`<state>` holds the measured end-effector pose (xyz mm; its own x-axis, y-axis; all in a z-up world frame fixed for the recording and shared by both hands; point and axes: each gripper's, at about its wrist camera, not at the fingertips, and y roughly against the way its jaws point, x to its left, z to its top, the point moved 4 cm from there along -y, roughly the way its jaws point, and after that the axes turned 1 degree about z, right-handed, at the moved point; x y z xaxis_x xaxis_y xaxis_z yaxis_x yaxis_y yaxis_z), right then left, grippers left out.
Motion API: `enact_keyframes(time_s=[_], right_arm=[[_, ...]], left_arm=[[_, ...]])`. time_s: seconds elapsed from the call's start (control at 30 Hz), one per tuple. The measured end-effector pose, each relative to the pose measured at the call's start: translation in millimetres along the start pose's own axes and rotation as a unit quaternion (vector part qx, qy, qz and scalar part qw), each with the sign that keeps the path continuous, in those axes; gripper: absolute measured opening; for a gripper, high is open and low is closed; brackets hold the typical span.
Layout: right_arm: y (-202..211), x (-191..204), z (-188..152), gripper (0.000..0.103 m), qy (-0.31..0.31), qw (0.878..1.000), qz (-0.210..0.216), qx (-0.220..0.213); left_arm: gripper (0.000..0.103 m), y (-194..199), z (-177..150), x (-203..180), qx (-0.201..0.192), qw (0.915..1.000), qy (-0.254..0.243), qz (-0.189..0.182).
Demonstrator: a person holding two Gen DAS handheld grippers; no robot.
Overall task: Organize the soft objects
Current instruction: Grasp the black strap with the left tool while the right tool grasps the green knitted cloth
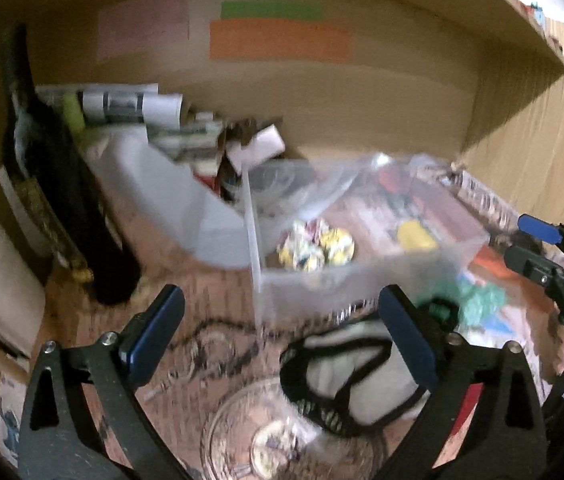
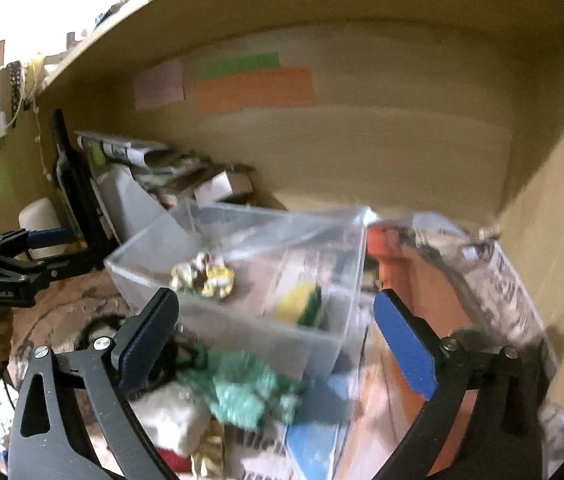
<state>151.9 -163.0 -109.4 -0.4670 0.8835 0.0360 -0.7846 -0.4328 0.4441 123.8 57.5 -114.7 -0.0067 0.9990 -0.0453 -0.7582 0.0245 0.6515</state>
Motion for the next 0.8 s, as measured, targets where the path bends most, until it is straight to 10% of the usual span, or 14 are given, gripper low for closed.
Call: enact_keyframes(time_s=[0.37,0.8], right_arm=[[-13.2,-1.0,-45.1,0.093,-0.045,0.997,0.021,0.056],[-30.8,5.4,-54.9,0.056,-0.065,0.992,0.058,0.089]], left_arm=[[0.097,-14.3,-47.6,-2.9,0.044,0.9986,0.02,-0.023],[0.048,-29.4,-59.7,-11.9,0.065,0.9946,0.038,-0.071]])
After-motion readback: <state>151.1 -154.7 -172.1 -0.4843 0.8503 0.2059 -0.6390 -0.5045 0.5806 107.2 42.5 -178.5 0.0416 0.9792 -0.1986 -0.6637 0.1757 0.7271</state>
